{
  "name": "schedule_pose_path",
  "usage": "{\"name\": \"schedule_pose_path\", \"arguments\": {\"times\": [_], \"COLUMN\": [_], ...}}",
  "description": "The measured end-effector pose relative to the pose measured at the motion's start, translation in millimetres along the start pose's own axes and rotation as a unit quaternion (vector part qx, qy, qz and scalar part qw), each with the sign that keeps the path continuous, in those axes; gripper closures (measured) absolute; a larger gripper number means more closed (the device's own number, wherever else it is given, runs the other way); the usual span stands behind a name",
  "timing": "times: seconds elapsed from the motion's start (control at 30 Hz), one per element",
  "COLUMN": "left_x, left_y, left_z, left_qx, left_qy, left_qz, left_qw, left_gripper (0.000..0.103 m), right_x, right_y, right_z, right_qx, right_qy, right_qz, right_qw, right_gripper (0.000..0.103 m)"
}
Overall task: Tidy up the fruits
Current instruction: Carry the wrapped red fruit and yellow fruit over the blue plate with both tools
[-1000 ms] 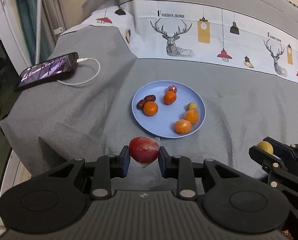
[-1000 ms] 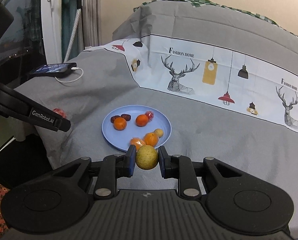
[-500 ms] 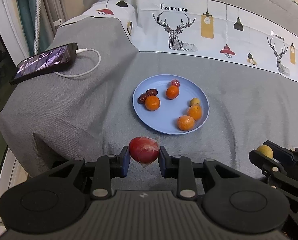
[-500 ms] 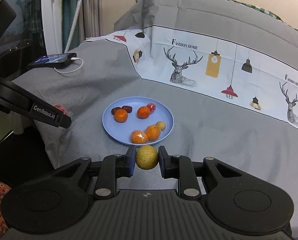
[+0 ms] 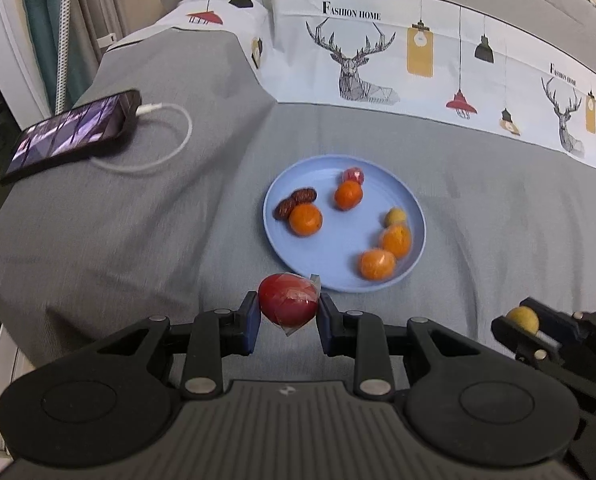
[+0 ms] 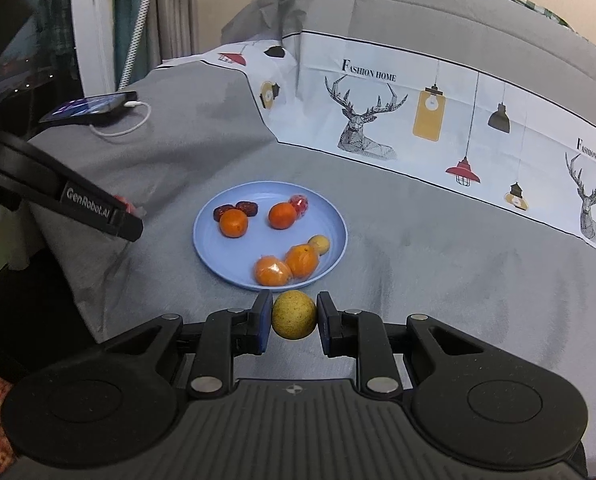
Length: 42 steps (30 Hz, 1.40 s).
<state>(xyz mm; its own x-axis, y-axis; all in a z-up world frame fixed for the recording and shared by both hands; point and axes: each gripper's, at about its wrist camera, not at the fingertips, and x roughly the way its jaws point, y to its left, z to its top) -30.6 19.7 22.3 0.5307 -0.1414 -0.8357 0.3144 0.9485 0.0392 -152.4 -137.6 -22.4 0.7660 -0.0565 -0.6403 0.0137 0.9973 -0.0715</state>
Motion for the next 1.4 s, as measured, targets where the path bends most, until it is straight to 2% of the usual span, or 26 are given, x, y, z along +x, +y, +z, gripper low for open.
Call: {"name": "schedule_pose_path", "arguments": {"times": [0.23, 0.8, 1.07, 1.4], "left_x": [16.4, 91.0, 130.2, 161.5], "left_y": [-1.1, -14.5, -24.1, -30.4], "left_z": [25.4, 81.6, 90.6, 97.1], "left_qx": [-0.003, 0.012, 0.029, 0.044], "left_qy": [0.002, 0.042, 0.064, 0.080], "left_qz": [-0.001, 0.004, 0.009, 0.013], "left_qw": [1.0000, 0.9990, 0.9975, 0.9957], "left_gripper": [0.070, 0.070, 0.070, 0.070], "right_x": [26.4, 107.8, 148.9, 175.8], "right_y": [-5.0, -25.4, -33.1, -33.9], "right_z": [16.7, 56.0, 51.9, 52.2], "right_qx": [0.013, 0.032, 0.044, 0.044], "right_qy": [0.004, 0.012, 0.046, 0.056], "right_qz": [0.004, 0.015, 0.015, 0.019], "right_qw": [1.000, 0.999, 0.998, 0.997], "right_gripper": [0.078, 0.078, 0.078, 0.078]}}
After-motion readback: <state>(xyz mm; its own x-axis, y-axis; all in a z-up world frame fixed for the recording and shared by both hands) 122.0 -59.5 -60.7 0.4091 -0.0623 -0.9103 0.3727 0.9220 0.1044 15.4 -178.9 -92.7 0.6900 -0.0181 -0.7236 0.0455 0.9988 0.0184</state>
